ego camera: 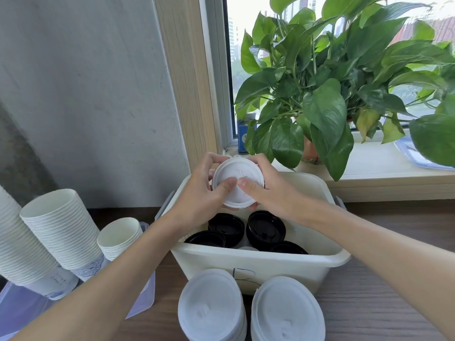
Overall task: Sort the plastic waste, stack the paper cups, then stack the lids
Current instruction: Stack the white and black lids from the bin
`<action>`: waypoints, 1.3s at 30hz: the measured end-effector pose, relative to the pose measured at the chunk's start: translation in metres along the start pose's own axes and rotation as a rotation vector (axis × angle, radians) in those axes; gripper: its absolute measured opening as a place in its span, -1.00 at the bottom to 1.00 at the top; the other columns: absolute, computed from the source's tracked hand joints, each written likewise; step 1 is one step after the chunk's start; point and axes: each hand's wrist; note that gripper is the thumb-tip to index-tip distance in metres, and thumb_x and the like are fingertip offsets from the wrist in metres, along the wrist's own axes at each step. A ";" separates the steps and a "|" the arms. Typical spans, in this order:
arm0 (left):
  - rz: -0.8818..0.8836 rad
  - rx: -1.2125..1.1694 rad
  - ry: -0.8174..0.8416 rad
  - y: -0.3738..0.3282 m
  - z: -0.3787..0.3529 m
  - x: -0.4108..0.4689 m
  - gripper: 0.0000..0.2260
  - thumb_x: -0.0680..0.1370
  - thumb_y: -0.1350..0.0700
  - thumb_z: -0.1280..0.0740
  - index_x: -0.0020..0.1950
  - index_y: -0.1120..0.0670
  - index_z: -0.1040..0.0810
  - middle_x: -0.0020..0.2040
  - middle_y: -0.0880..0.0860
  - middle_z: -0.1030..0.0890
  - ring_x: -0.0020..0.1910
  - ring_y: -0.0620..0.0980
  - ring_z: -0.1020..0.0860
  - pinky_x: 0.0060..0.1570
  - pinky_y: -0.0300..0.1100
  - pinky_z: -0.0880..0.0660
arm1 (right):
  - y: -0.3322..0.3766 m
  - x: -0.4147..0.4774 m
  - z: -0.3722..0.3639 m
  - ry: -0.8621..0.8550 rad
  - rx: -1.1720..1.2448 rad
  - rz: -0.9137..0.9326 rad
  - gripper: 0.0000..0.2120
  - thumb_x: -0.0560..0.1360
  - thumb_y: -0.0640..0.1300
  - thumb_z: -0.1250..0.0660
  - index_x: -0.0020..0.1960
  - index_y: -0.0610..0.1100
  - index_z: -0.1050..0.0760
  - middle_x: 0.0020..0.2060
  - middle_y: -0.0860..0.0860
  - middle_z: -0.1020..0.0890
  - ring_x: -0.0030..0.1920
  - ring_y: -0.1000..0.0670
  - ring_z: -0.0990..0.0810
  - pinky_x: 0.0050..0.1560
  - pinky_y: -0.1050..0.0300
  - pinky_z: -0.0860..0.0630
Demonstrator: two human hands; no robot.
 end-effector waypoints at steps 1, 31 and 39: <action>-0.011 0.009 0.000 -0.001 0.000 0.000 -0.77 0.61 0.12 -0.38 0.13 -0.19 -0.43 0.02 0.04 -0.66 0.00 -0.01 -0.66 -0.14 -0.12 -0.64 | 0.000 0.000 0.000 0.000 0.000 0.004 -0.70 0.61 -0.10 -0.25 0.28 -0.12 -0.24 0.17 -0.14 -0.47 -0.03 -0.11 -0.60 -0.20 0.11 -0.60; 0.142 0.301 -0.075 0.007 0.013 0.003 -0.75 0.56 0.25 -0.38 0.20 0.03 -0.63 -0.01 -0.03 -0.68 0.00 -0.06 -0.61 -0.12 -0.32 -0.46 | -0.024 -0.001 -0.011 0.387 -0.501 -0.203 -0.80 0.54 -0.07 -0.36 -0.05 -0.22 -0.46 -0.16 -0.21 -0.64 -0.23 -0.12 -0.52 -0.12 0.00 -0.49; 0.174 0.236 -0.114 0.006 0.012 0.002 -0.75 0.56 0.25 -0.40 0.22 0.06 -0.61 0.01 0.00 -0.67 0.02 -0.02 -0.61 -0.10 -0.29 -0.46 | -0.024 -0.008 -0.013 0.600 -0.851 -0.257 -0.57 0.46 0.09 -0.42 0.19 -0.12 -0.42 0.08 0.00 -0.58 0.05 -0.06 -0.56 0.08 0.03 -0.55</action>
Point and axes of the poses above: each hand's wrist, its own x-axis towards the middle knuckle, its own z-axis out of the back of the hand, y = z × x
